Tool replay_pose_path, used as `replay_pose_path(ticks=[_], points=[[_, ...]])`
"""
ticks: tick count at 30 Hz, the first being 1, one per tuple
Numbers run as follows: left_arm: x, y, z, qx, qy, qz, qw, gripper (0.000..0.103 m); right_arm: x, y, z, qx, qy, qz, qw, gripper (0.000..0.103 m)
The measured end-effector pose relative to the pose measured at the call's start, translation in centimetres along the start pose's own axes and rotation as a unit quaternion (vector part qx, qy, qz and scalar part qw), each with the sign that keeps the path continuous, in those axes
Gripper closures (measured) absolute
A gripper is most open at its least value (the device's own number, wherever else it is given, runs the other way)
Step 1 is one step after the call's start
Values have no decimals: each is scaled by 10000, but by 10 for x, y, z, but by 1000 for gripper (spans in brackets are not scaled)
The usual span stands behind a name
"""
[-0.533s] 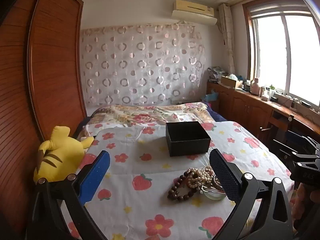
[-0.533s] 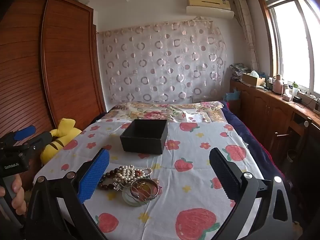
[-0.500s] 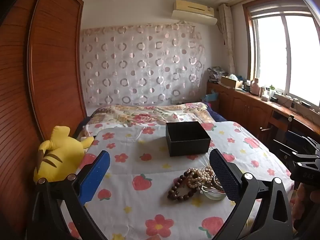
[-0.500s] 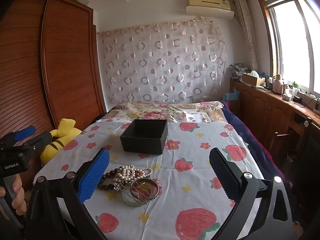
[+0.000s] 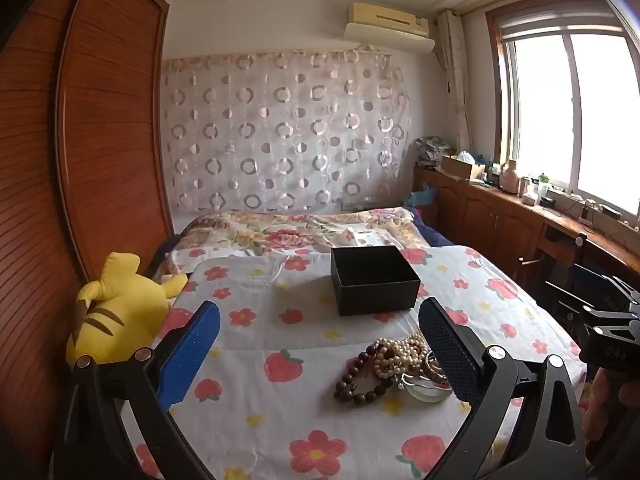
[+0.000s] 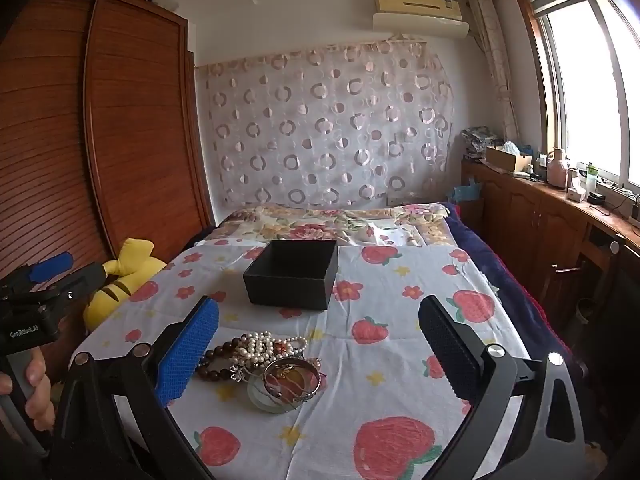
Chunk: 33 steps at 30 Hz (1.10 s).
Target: Organize jewelry
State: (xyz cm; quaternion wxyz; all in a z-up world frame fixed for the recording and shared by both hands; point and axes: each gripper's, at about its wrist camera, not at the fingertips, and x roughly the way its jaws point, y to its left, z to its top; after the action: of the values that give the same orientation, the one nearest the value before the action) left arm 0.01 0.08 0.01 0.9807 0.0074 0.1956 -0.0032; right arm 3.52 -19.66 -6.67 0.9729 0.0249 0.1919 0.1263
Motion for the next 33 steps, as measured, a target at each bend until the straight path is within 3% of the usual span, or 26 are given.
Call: replay_pose_path(ticks=[33], points=[[0, -2, 2, 21, -83, -31, 10000, 7, -1, 0, 0, 8, -14, 11, 10000, 2]])
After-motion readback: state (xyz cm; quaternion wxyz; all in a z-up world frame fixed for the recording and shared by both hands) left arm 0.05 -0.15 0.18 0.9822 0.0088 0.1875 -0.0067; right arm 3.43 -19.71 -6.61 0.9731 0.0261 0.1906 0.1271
